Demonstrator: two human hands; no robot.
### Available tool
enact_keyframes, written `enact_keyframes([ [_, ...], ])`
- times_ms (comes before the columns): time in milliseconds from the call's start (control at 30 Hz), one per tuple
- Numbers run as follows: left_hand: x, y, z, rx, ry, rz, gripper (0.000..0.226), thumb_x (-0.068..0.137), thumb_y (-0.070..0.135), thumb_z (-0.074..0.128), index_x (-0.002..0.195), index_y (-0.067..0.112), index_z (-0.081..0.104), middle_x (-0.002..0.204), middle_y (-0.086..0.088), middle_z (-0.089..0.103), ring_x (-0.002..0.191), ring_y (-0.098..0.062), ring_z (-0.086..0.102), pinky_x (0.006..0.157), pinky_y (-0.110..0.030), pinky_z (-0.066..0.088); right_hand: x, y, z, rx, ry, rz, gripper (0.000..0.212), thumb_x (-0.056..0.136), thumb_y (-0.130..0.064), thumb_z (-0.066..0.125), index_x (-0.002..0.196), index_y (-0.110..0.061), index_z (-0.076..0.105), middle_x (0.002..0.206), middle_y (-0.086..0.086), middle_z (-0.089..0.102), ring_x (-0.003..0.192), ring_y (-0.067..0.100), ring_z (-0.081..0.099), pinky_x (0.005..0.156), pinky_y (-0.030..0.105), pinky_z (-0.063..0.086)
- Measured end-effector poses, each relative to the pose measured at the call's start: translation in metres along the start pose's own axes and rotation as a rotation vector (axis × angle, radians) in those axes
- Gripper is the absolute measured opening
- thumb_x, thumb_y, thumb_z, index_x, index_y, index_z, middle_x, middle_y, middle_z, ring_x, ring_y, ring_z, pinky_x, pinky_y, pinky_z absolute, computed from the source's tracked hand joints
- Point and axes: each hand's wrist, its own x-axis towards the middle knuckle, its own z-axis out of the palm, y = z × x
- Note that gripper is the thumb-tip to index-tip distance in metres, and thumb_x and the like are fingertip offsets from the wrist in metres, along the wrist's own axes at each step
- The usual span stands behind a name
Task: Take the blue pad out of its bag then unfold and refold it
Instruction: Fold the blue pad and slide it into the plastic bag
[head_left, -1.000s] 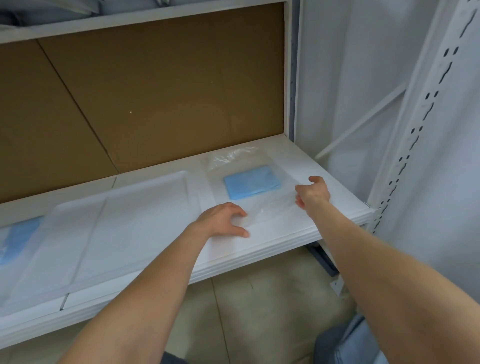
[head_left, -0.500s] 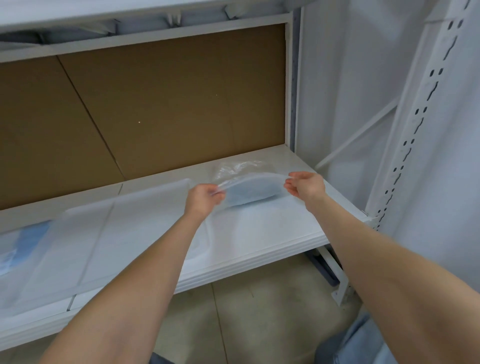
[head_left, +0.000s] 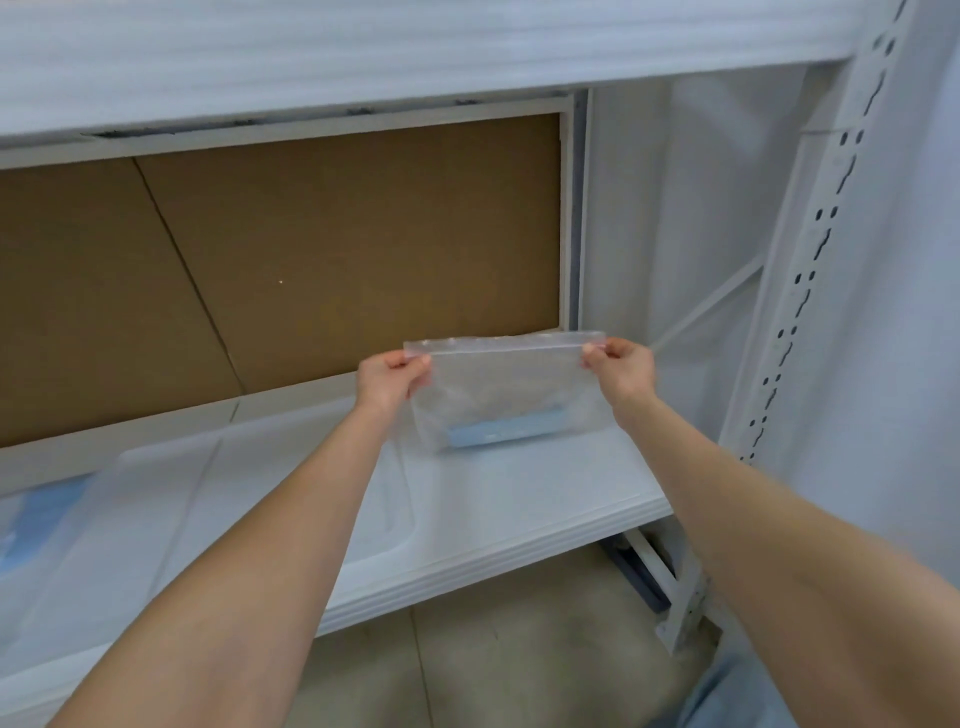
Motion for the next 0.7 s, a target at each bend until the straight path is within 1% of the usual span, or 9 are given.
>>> enact_keyframes([
  [33,0.000,-0.001,0.000,-0.044,0.006,-0.007,0.010,0.088,0.007,0.065,0.097,0.011,0.063,0.054,0.010,0.065,0.041,0.007,0.057,0.053,-0.012,0.046,0.001,0.000,0.000,0.025,0.012,-0.004,0.021,0.089,-0.015,0.064,0.068,-0.018,0.062,0.082,0.005,0.067,0.087,0.022,0.062,0.091,0.033,0.047],
  [133,-0.003,-0.003,0.002,-0.130,0.000,-0.043,0.018,0.089,0.009,0.064,0.107,0.010,0.063,0.071,0.004,0.061,0.048,0.004,0.057,0.051,-0.008,0.046,-0.001,-0.001,0.000,0.114,0.020,0.025,0.008,0.090,-0.012,0.064,0.085,-0.006,0.064,0.065,0.001,0.059,0.065,0.017,0.059,0.080,0.032,0.051],
  [267,-0.003,-0.011,0.004,-0.202,0.003,-0.098,0.015,0.090,0.012,0.063,0.105,0.011,0.062,0.055,0.016,0.066,0.059,0.006,0.059,0.059,-0.011,0.043,-0.003,0.006,0.003,0.165,0.000,0.068,0.021,0.092,-0.015,0.062,0.070,-0.013,0.061,0.061,0.003,0.056,0.054,0.012,0.049,0.065,0.022,0.045],
  [333,-0.003,-0.014,0.005,-0.234,0.019,-0.120,0.015,0.090,0.012,0.063,0.105,0.011,0.061,0.060,0.015,0.066,0.062,0.007,0.060,0.061,-0.013,0.043,-0.004,0.007,0.004,0.199,-0.004,0.089,0.023,0.092,-0.016,0.063,0.069,-0.016,0.060,0.063,0.000,0.056,0.050,0.008,0.048,0.060,0.016,0.043],
  [433,-0.005,-0.017,0.008,-0.240,0.046,-0.138,0.015,0.090,0.011,0.063,0.105,0.011,0.059,0.078,0.005,0.065,0.053,0.009,0.060,0.054,-0.009,0.043,-0.006,0.010,0.007,0.242,0.004,0.122,0.023,0.091,-0.015,0.064,0.069,-0.016,0.060,0.064,-0.001,0.057,0.051,0.009,0.048,0.060,0.015,0.043],
  [500,-0.006,-0.018,0.009,-0.228,0.066,-0.141,0.018,0.090,0.010,0.063,0.108,0.009,0.061,0.073,0.006,0.065,0.044,0.009,0.055,0.044,-0.005,0.040,-0.007,0.011,0.009,0.266,0.003,0.147,0.021,0.091,-0.016,0.065,0.070,-0.016,0.060,0.067,-0.001,0.059,0.054,0.011,0.048,0.061,0.016,0.045],
  [533,-0.007,-0.019,0.008,-0.228,0.074,-0.141,0.022,0.090,0.008,0.063,0.111,0.007,0.062,0.070,0.008,0.065,0.047,0.008,0.055,0.043,-0.003,0.040,-0.008,0.012,0.009,0.269,0.001,0.160,0.020,0.090,-0.016,0.065,0.071,-0.017,0.060,0.070,-0.001,0.060,0.055,0.011,0.049,0.063,0.016,0.046],
  [633,-0.009,-0.021,0.007,-0.197,0.097,-0.134,0.030,0.089,0.007,0.064,0.117,-0.001,0.062,0.077,0.005,0.060,0.053,0.006,0.057,0.046,-0.003,0.041,-0.011,0.014,0.010,0.266,-0.023,0.171,0.018,0.090,-0.017,0.066,0.073,-0.018,0.061,0.077,-0.001,0.062,0.059,0.009,0.052,0.068,0.018,0.047],
  [700,-0.007,-0.020,0.007,-0.065,0.156,-0.081,0.031,0.086,0.012,0.068,0.115,0.002,0.064,0.087,0.000,0.063,0.071,-0.003,0.065,0.060,-0.008,0.046,-0.012,0.014,0.010,0.262,-0.041,0.158,0.018,0.091,-0.016,0.065,0.073,-0.018,0.061,0.078,0.000,0.062,0.061,0.009,0.052,0.065,0.017,0.046],
])
